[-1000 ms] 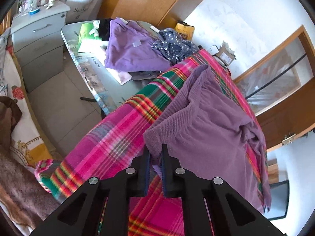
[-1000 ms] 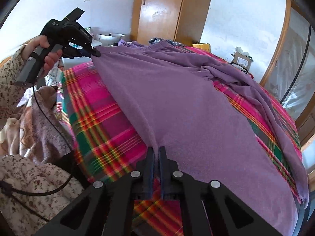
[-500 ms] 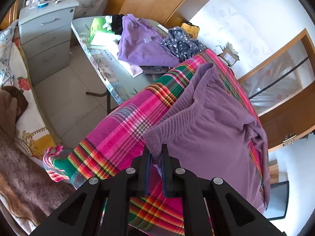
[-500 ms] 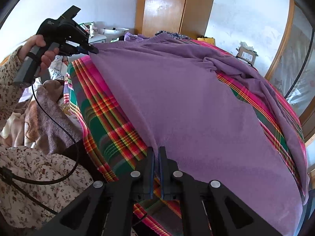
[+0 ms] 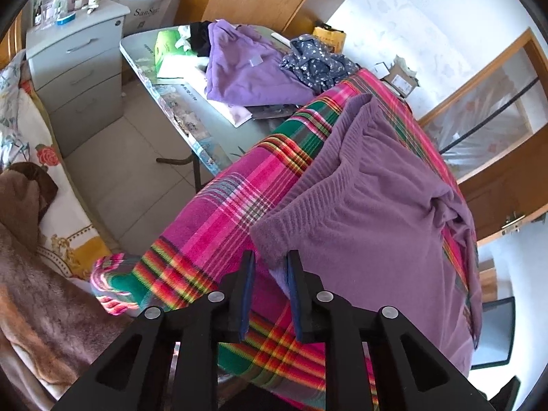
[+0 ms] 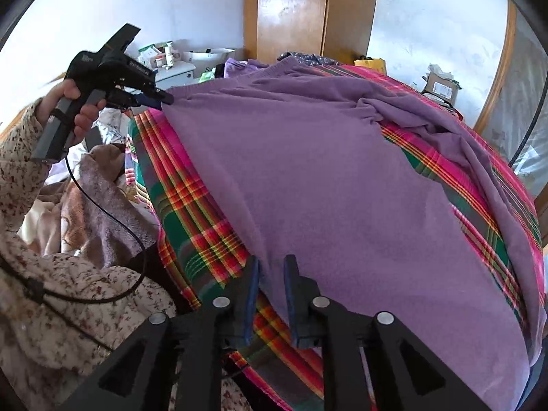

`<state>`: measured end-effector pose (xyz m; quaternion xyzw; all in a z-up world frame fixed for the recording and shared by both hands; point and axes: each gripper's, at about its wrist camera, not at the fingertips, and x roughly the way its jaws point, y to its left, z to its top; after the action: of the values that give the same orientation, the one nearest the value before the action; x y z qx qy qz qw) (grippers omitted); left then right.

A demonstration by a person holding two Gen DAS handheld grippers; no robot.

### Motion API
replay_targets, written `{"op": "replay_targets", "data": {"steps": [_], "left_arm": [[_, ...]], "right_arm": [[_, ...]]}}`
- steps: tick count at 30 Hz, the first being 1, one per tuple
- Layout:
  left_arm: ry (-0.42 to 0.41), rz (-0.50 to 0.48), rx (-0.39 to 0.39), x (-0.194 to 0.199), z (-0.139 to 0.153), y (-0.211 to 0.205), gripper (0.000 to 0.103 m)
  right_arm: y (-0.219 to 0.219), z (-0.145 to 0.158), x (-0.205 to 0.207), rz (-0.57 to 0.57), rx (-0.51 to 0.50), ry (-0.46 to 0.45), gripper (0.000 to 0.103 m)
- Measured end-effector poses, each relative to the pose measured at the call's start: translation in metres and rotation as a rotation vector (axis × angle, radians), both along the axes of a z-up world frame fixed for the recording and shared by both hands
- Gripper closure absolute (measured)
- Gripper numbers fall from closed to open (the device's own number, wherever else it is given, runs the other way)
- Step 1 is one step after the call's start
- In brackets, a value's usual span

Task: Fold clothes

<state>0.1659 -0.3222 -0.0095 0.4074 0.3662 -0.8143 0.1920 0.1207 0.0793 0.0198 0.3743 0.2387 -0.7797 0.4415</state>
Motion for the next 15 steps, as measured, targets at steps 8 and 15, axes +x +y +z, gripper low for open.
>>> {"op": "replay_targets", "data": {"steps": [8,15], "left_arm": [[-0.022,0.083,-0.068,0.016,0.022,-0.01,0.076],[0.028,0.011,-0.124,-0.018,0.053,0.003,0.074]], "right_arm": [[0.03,0.015,-0.04,-0.119,-0.055,-0.032,0.083],[0.029,0.024,-0.061,-0.135,-0.065,-0.015,0.083]]}}
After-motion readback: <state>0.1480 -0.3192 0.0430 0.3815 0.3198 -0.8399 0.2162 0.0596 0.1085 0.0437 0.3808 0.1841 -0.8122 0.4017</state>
